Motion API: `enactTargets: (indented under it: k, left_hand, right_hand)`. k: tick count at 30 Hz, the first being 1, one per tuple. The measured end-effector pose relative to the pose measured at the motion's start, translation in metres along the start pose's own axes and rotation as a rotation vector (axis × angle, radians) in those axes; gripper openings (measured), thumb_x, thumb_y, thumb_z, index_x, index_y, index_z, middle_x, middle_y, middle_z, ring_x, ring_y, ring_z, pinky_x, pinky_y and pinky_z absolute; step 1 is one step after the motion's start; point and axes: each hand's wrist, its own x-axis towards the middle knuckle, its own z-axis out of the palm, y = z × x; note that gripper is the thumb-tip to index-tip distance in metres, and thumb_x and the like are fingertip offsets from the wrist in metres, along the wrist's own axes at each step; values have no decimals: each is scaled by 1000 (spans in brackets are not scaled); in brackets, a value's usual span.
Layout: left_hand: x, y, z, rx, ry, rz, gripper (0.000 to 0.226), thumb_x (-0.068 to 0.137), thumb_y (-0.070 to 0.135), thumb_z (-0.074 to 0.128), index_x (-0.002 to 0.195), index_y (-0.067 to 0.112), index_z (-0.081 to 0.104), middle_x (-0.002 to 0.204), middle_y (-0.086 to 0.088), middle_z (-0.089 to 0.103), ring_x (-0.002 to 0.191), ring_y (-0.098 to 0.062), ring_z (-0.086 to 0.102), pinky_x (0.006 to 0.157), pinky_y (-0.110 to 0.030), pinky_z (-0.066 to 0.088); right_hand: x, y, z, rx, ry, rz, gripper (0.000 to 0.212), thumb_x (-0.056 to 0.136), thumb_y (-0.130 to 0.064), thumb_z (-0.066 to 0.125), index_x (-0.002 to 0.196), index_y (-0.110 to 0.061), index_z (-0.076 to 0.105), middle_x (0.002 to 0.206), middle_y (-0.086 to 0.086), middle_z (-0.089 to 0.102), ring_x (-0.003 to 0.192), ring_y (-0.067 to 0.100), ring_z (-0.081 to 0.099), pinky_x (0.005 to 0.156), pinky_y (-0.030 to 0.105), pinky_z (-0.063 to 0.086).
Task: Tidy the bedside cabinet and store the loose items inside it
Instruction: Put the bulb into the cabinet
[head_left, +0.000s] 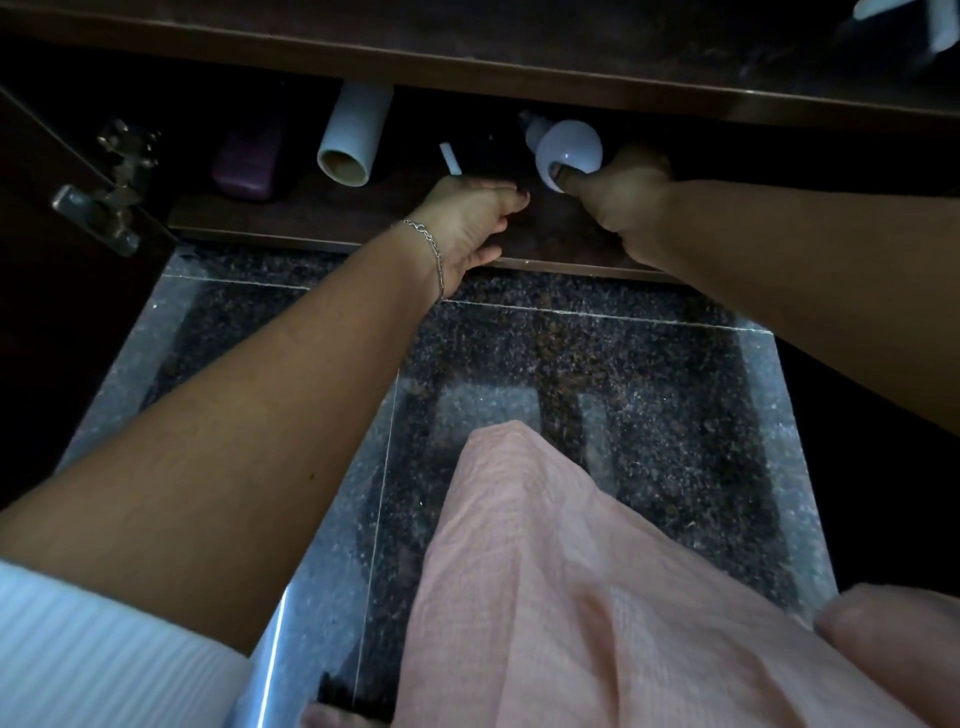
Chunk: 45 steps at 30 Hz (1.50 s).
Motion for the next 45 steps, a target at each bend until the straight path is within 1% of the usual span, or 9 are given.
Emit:
enactTargets:
  k: [12, 23, 27, 31, 33, 35, 37, 40, 45]
  left_hand:
    - [0, 1, 0, 14, 0, -6, 27, 90, 17, 61, 117, 13, 62, 107, 2, 59, 99, -10, 52, 90, -31, 47]
    - [8, 0, -4, -3, 25, 5, 30, 88, 16, 62, 118, 13, 58, 102, 0, 60, 93, -12, 56, 86, -30, 49]
    - [10, 0, -6, 3, 37, 8, 20, 87, 14, 62, 106, 17, 57, 100, 0, 61, 93, -13, 57, 87, -31, 50]
    - [10, 1, -6, -23, 45, 11, 26, 88, 13, 62, 114, 14, 59, 102, -1, 61, 92, -13, 57, 87, -30, 50]
    - [10, 0, -7, -31, 106, 49, 29, 88, 12, 62, 117, 12, 60, 99, -2, 62, 84, -11, 57, 80, -27, 51]
    - [13, -2, -13, -50, 278, 164, 22, 85, 9, 62, 107, 13, 63, 92, -1, 65, 75, -10, 59, 76, -28, 54]
    - [15, -3, -24, -51, 516, 296, 14, 81, 9, 60, 90, 19, 61, 86, 2, 66, 78, -14, 64, 84, -32, 56]
    - [14, -6, -46, 52, 769, 385, 21, 74, 15, 59, 95, 19, 59, 96, 1, 66, 90, -16, 63, 88, -25, 49]
    - [23, -18, -77, 77, 823, 336, 26, 61, 24, 61, 86, 31, 56, 104, -3, 67, 98, -18, 65, 93, -34, 50]
  right_hand:
    - [-2, 6, 6, -51, 66, -5, 93, 76, -51, 73, 148, -15, 26, 149, 5, 37, 135, 24, 37, 109, 35, 37]
    - [-9, 2, 13, -34, 80, -54, 90, 72, -49, 77, 143, -16, 32, 141, 2, 44, 130, 20, 43, 101, 28, 40]
    - [-15, -4, 14, -66, 120, -50, 102, 66, -53, 80, 145, -14, 28, 143, 5, 44, 130, 25, 44, 103, 36, 42]
    - [-23, -9, 12, -156, 138, -52, 107, 69, -52, 77, 148, -8, 20, 147, 11, 37, 134, 29, 38, 106, 39, 39]
    - [-28, -13, 11, -200, 148, -67, 108, 71, -53, 76, 149, -6, 17, 148, 12, 33, 135, 31, 36, 107, 39, 38]
    - [-34, -16, 12, -229, 148, -85, 109, 73, -55, 73, 150, -6, 13, 150, 12, 30, 137, 32, 32, 108, 41, 37]
    - [-41, -21, 13, -263, 134, -116, 108, 75, -57, 71, 150, -6, 12, 151, 12, 27, 138, 32, 28, 109, 43, 35]
    - [-48, -29, 18, -317, 105, -155, 107, 76, -59, 68, 150, -8, 11, 153, 11, 23, 141, 32, 24, 112, 44, 31]
    - [-55, -36, 28, -340, 78, -195, 99, 78, -57, 67, 149, -15, 13, 153, 7, 23, 143, 28, 19, 115, 42, 24]
